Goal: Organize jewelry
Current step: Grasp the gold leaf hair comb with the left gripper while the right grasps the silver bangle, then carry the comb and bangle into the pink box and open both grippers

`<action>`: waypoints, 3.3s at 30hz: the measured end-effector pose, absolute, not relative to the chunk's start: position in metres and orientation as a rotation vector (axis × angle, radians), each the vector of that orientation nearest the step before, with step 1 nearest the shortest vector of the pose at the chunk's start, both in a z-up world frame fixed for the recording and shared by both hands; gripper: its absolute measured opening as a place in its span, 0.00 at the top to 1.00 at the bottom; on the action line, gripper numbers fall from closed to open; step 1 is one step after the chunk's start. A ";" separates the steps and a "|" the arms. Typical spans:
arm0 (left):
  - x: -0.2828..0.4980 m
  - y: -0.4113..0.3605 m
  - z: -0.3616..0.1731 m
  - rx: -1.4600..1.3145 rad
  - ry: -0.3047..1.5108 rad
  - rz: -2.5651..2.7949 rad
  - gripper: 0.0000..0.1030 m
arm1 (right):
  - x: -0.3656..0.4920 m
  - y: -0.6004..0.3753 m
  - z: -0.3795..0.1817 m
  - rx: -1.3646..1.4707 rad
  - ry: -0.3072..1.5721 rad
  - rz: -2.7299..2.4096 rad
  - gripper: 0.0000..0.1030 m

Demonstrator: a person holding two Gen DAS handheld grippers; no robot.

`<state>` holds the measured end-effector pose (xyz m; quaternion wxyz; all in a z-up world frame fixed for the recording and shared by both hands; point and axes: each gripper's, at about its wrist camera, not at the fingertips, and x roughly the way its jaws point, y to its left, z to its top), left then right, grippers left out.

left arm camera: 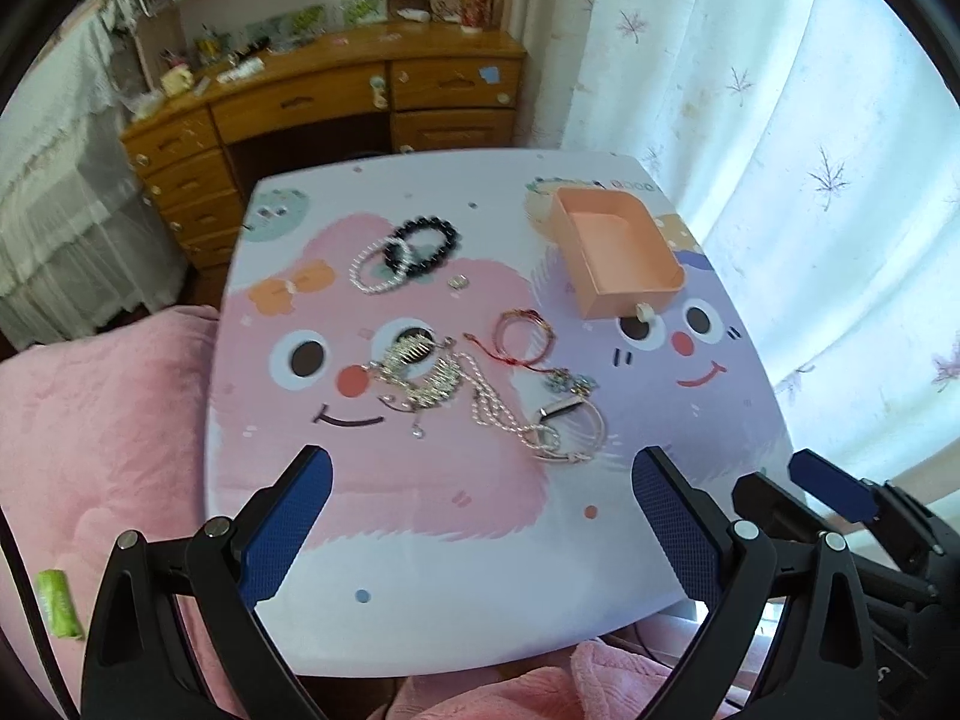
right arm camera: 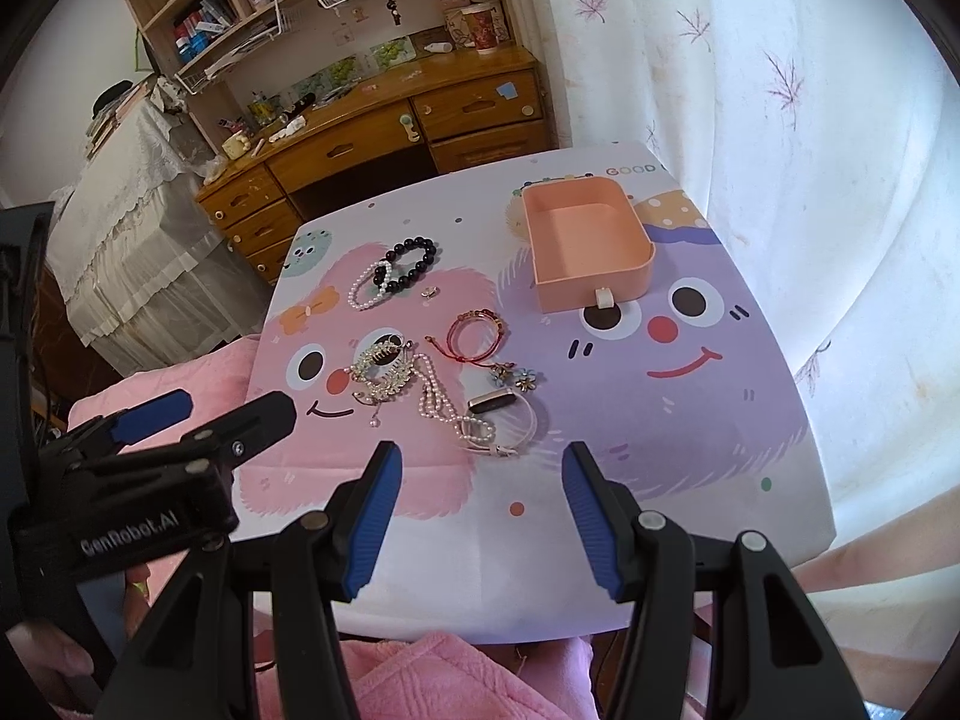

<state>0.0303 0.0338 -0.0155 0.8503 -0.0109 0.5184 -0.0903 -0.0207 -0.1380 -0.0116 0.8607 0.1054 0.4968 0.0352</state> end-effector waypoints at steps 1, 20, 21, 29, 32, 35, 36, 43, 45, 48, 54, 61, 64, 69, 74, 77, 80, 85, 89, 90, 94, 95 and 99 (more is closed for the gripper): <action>0.033 0.035 -0.019 -0.025 1.098 -0.201 0.04 | -0.021 -0.137 -0.015 0.218 1.044 0.064 0.46; 0.090 0.113 -0.157 -0.196 1.188 -0.287 0.21 | 0.038 -0.095 -0.123 0.129 1.049 -0.030 0.46; 0.094 0.114 -0.164 -0.215 1.190 -0.285 0.21 | 0.043 -0.096 -0.129 0.129 1.057 -0.040 0.46; 0.128 0.103 -0.188 -0.215 1.114 -0.250 0.21 | 0.069 -0.114 -0.168 0.076 1.112 -0.078 0.46; 0.143 0.099 -0.197 -0.247 1.127 -0.249 0.21 | 0.071 -0.114 -0.178 0.043 1.133 -0.051 0.54; 0.151 0.087 -0.204 -0.208 1.156 -0.261 0.21 | 0.074 -0.114 -0.189 0.029 1.162 -0.007 0.64; 0.152 0.083 -0.206 -0.185 1.164 -0.260 0.21 | 0.076 -0.114 -0.192 0.023 1.168 0.012 0.66; 0.155 0.059 -0.213 0.047 1.102 -0.221 0.21 | 0.086 -0.107 -0.196 -0.077 1.149 0.159 0.85; 0.160 0.056 -0.216 0.048 1.091 -0.230 0.21 | 0.089 -0.110 -0.196 -0.096 1.154 0.191 0.95; 0.167 0.056 -0.219 0.040 1.077 -0.241 0.21 | 0.091 -0.117 -0.195 -0.083 1.159 0.263 0.96; 0.177 0.054 -0.221 0.036 1.063 -0.242 0.25 | 0.086 -0.127 -0.179 -0.078 1.120 0.355 0.96; 0.166 0.058 -0.219 0.018 1.061 -0.208 0.30 | 0.083 -0.142 -0.145 -0.020 1.011 0.406 0.96; 0.161 0.060 -0.217 0.012 1.060 -0.187 0.31 | 0.081 -0.149 -0.128 0.028 0.949 0.407 0.96; 0.153 0.061 -0.201 0.011 1.030 -0.187 0.31 | 0.086 -0.147 -0.108 0.056 0.902 0.411 0.96; 0.149 0.062 -0.170 -0.034 1.037 -0.202 0.31 | 0.102 -0.150 -0.093 0.103 0.906 0.381 0.96; 0.148 0.055 -0.145 -0.060 1.019 -0.235 0.31 | 0.117 -0.161 -0.081 0.142 0.880 0.338 0.96; 0.152 0.043 -0.121 -0.082 0.991 -0.272 0.31 | 0.131 -0.177 -0.071 0.161 0.853 0.277 0.96; 0.171 0.012 -0.090 -0.121 0.941 -0.340 0.31 | 0.159 -0.210 -0.071 0.169 0.850 0.180 0.96; 0.195 -0.023 -0.077 -0.161 0.919 -0.404 0.31 | 0.180 -0.242 -0.087 0.239 0.895 0.135 0.95; 0.202 -0.032 -0.077 -0.170 0.917 -0.416 0.31 | 0.185 -0.249 -0.092 0.254 0.906 0.127 0.95; 0.226 -0.067 -0.080 -0.213 0.910 -0.468 0.31 | 0.199 -0.269 -0.110 0.273 0.935 0.099 0.94; 0.231 -0.075 -0.081 -0.219 0.908 -0.478 0.31 | 0.202 -0.274 -0.114 0.281 0.939 0.101 0.93; 0.251 -0.104 -0.095 -0.229 0.933 -0.489 0.30 | 0.212 -0.282 -0.130 0.320 0.982 0.132 0.87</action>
